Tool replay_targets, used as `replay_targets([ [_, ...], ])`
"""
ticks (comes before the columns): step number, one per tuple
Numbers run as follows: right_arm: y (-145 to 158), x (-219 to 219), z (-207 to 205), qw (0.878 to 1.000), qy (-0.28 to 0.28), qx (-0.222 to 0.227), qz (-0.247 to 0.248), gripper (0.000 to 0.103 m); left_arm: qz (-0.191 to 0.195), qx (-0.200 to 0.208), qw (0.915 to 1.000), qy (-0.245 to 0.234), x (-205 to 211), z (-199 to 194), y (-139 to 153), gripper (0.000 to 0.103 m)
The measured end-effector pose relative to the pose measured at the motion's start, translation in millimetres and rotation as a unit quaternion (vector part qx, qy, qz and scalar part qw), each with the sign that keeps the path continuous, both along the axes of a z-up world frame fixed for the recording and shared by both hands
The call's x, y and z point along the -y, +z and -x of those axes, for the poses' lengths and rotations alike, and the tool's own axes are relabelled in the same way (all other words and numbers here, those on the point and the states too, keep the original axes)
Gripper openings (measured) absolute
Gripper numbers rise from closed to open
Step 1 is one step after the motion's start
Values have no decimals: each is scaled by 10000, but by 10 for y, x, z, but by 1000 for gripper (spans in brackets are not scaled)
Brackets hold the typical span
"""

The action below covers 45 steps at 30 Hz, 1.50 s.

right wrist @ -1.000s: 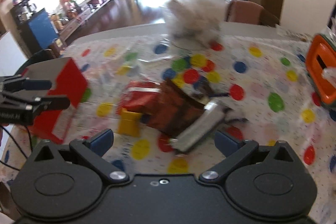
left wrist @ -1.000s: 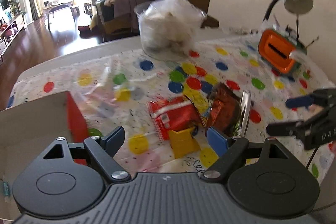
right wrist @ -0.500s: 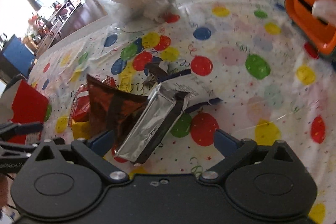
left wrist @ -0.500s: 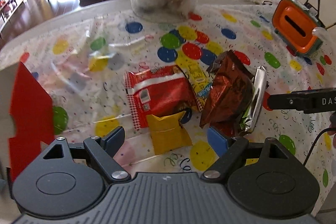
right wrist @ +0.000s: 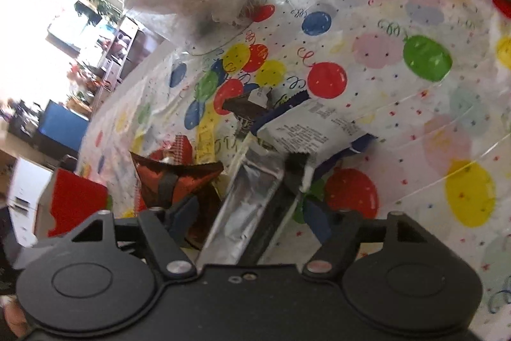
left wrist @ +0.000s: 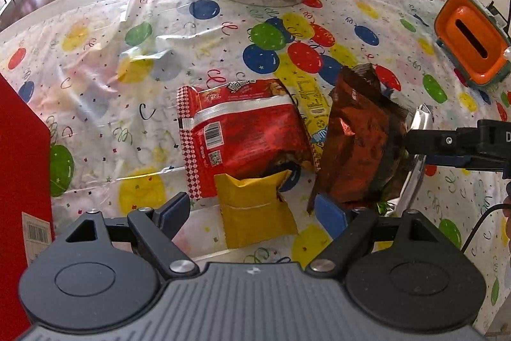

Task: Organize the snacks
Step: 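Grasp the yellow packet with the left tool while the right tool grasps the silver packet, then carry the yellow and silver packets over the cardboard box with both tools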

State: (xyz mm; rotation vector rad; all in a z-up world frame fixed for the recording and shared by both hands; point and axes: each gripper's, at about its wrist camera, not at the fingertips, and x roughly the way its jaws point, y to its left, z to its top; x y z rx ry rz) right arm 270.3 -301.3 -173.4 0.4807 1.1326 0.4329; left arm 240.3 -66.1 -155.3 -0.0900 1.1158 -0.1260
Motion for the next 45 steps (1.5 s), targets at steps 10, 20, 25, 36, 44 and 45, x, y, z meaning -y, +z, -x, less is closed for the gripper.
replay_targets([
  [10, -79, -49, -18, 9999, 49, -98, 30, 49, -120, -66, 9999, 42, 36, -36, -75, 54],
  [20, -11, -34, 94, 9998, 140, 101, 86, 43, -135, -30, 9998, 143, -12, 4, -48, 34],
  [25, 81, -41, 203, 9994, 161, 256, 145, 42, -122, -13, 9998, 140, -51, 62, -39, 32],
  [36, 430, -200, 556, 9970, 306, 616, 354, 42, -106, 82, 9998, 158, -166, 301, 162, 32],
  [44, 858, -542, 769, 9898, 628, 1092, 661, 42, -140, 254, 9992, 269, -385, 560, 515, 32],
  [45, 906, -601, 788, 9885, 688, 1127, 743, 42, -160, 282, 9991, 280, -419, 591, 563, 32],
])
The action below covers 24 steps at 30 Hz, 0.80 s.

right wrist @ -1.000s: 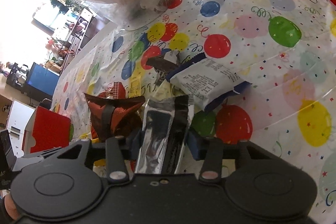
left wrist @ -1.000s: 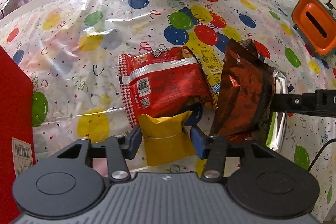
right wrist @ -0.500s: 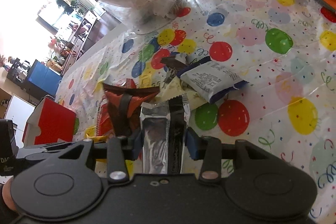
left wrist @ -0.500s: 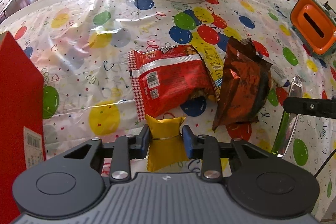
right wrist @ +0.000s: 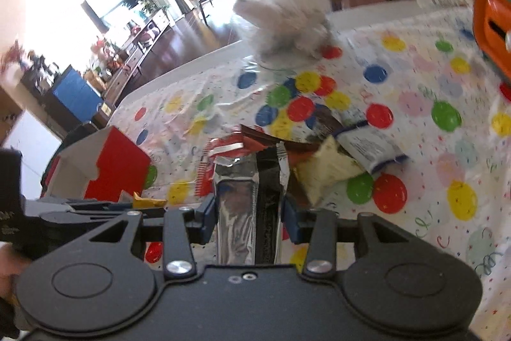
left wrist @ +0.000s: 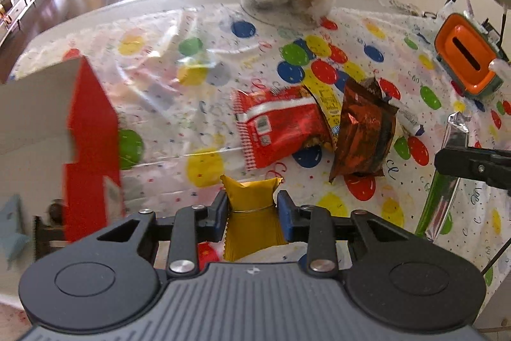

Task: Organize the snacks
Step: 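Carry the yellow and silver packets over the cardboard box with both tools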

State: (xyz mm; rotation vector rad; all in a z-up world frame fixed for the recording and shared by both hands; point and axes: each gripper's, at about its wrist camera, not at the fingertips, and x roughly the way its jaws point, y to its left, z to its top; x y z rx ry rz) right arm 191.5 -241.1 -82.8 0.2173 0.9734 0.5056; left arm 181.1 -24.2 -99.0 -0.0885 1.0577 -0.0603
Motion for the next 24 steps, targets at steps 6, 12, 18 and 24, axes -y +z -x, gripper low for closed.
replay_targets([
  [6, 213, -324, 68, 9993, 304, 127, 184, 42, 59, 131, 9999, 24, -239, 166, 265, 32],
  [12, 423, -708, 120, 9967, 680, 345, 259, 42, 34, 330, 9994, 135, -521, 287, 502, 32],
  [18, 584, -1119, 117, 9929, 1017, 522, 329, 42, -20, 514, 9981, 331, -864, 376, 675, 32],
  [24, 729, -1587, 106, 9878, 1363, 686, 323, 42, -116, 649, 9962, 573, -1269, 443, 827, 32],
])
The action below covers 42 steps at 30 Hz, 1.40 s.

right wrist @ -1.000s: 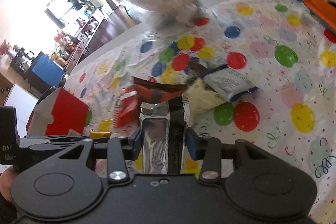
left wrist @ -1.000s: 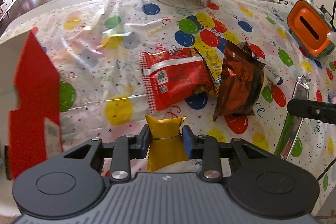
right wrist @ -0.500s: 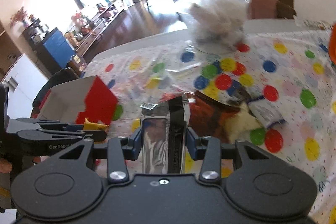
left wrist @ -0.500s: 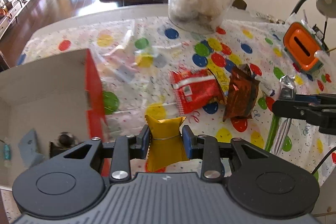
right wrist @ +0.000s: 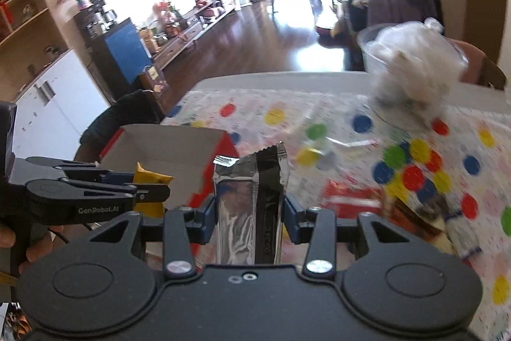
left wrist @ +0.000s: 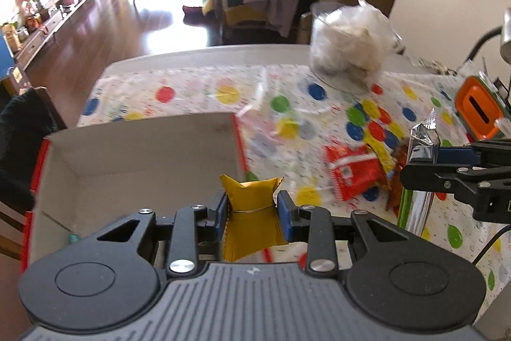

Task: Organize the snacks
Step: 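Carry the yellow and silver packets over the cardboard box with both tools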

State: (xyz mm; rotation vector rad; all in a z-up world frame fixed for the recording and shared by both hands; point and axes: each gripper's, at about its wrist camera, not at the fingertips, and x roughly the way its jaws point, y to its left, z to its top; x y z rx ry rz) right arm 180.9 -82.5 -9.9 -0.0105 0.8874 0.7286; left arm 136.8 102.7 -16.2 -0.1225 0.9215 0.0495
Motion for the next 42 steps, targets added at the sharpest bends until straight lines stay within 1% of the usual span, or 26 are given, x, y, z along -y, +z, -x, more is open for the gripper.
replay_targets([
  [4, 82, -336, -4, 9997, 214, 20, -106, 42, 12, 56, 9999, 132, -265, 55, 96, 32],
  [8, 129, -692, -9, 9990, 430, 118, -79, 42, -11, 76, 9996, 284, -517, 80, 146, 32],
  [15, 68, -1164, -40, 9980, 635, 43, 19, 42, -72, -28, 9985, 550, -955, 90, 125, 32],
  [21, -46, -1514, -75, 9970, 752, -68, 150, 42, -185, -188, 9970, 726, -1288, 72, 15, 32],
  [25, -144, -1726, -105, 9963, 800, -137, 294, 42, -250, -328, 9957, 829, -1485, 61, -112, 32],
  [31, -359, -1989, -185, 9940, 872, -332, 579, 42, -172, -639, 9929, 991, -1761, 42, -320, 32],
  [36, -566, -2180, -240, 9902, 974, -479, 881, 42, -164, -844, 9922, 902, -1832, -10, -452, 32],
  [42, -785, -2357, -313, 9843, 1111, -742, 1153, 42, -241, -1116, 9921, 528, -1754, -156, -595, 32],
])
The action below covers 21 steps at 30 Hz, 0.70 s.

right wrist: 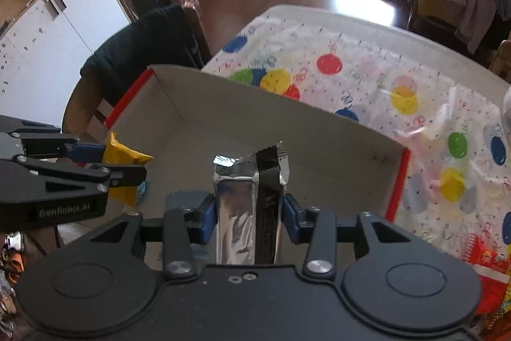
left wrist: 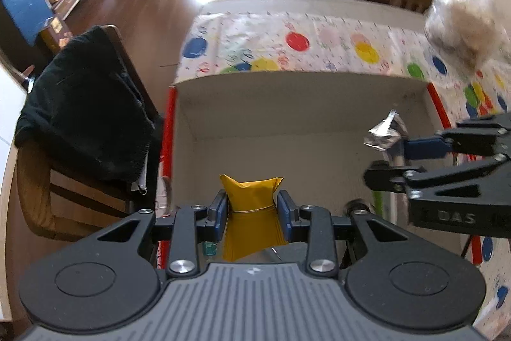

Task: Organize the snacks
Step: 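Carry the yellow and silver packets over the cardboard box with both tools, then open both tools to drop the yellow and silver packets into the box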

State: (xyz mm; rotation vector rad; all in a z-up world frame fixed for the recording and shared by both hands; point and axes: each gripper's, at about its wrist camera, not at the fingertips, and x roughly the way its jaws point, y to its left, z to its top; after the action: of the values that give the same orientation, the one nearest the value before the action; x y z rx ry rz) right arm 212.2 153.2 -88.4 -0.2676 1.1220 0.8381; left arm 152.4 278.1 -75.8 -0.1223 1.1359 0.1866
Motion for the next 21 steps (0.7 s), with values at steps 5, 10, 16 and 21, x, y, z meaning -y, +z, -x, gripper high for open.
replay_targets([
  [5, -117, -92, -30, 9998, 42, -158, 138, 42, -19, -222, 9996, -196, 45, -86, -103, 32],
  [10, -202, -123, -69, 9994, 28, -227, 240, 42, -65, -452, 9984, -323, 65, -175, -155, 33],
  [16, -234, -125, -78, 9992, 10, -222, 317, 42, -162, -608, 9974, -359, 91, -215, -186, 35],
  [21, -205, -93, -66, 9994, -39, -179, 284, 42, -164, -586, 9974, -381, 105, -208, -178, 39],
])
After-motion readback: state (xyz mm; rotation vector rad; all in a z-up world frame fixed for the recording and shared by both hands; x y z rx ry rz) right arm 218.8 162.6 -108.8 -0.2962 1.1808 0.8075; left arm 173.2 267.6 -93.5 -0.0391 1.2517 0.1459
